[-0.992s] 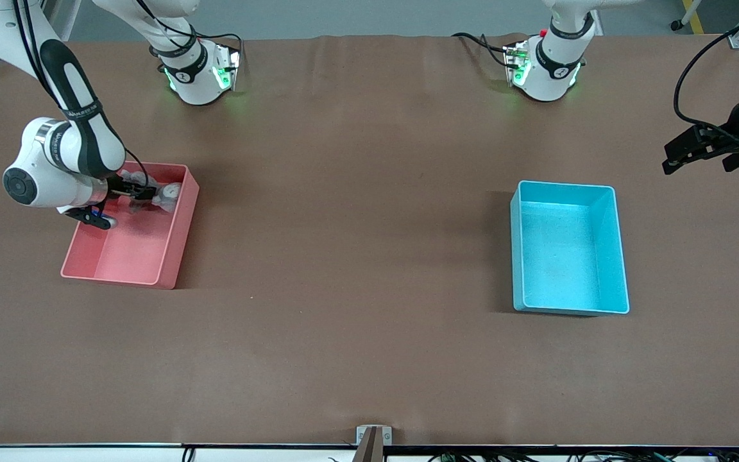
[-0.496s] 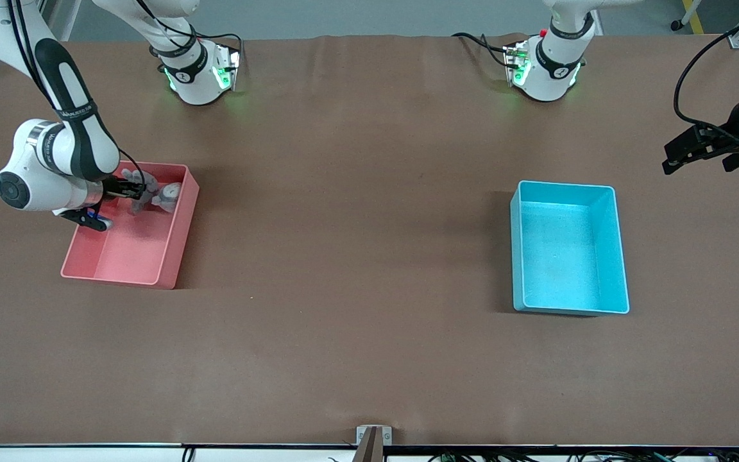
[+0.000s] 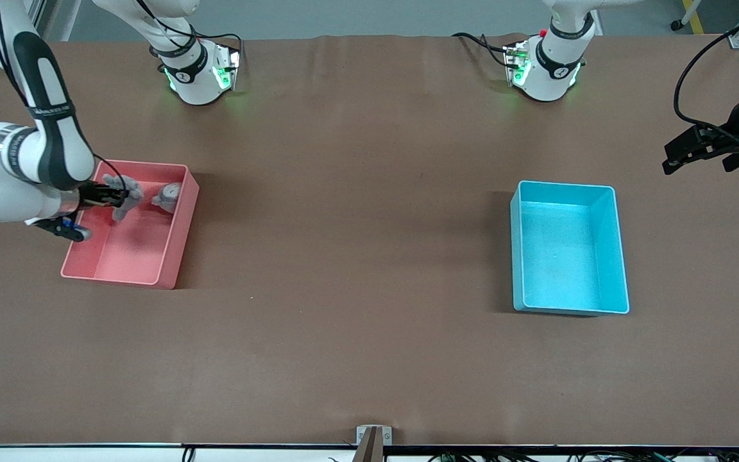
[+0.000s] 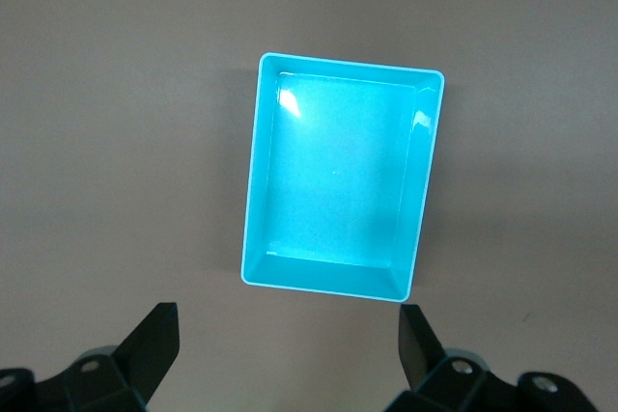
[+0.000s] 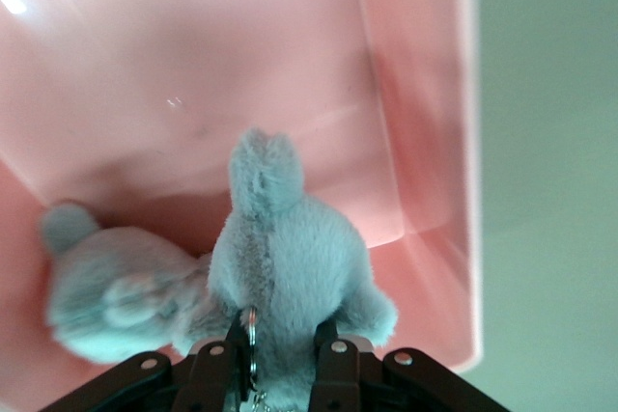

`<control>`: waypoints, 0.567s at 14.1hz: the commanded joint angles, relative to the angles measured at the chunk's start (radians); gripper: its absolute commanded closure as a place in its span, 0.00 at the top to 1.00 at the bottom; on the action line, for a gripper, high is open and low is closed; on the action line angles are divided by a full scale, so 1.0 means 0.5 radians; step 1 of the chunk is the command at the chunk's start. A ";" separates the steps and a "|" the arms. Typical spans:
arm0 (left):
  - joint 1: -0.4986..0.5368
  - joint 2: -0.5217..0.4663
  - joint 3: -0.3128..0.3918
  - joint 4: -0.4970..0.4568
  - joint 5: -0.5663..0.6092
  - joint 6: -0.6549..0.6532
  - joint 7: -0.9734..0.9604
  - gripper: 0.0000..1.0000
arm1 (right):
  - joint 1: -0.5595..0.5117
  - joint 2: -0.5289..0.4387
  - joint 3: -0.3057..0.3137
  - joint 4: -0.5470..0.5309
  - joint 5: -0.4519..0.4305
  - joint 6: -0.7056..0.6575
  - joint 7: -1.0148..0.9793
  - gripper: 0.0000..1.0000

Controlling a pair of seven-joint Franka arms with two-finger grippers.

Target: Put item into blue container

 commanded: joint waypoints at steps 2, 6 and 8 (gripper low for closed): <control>0.001 -0.018 0.002 -0.014 0.016 0.019 0.018 1.00 | 0.086 -0.007 0.031 0.440 -0.011 -0.357 0.219 0.00; -0.002 -0.012 -0.001 -0.014 0.016 0.037 0.018 1.00 | 0.398 -0.013 0.034 0.557 0.188 -0.302 0.697 0.00; -0.002 -0.009 -0.001 -0.014 0.016 0.049 0.018 1.00 | 0.585 -0.007 0.034 0.588 0.299 -0.220 0.976 0.00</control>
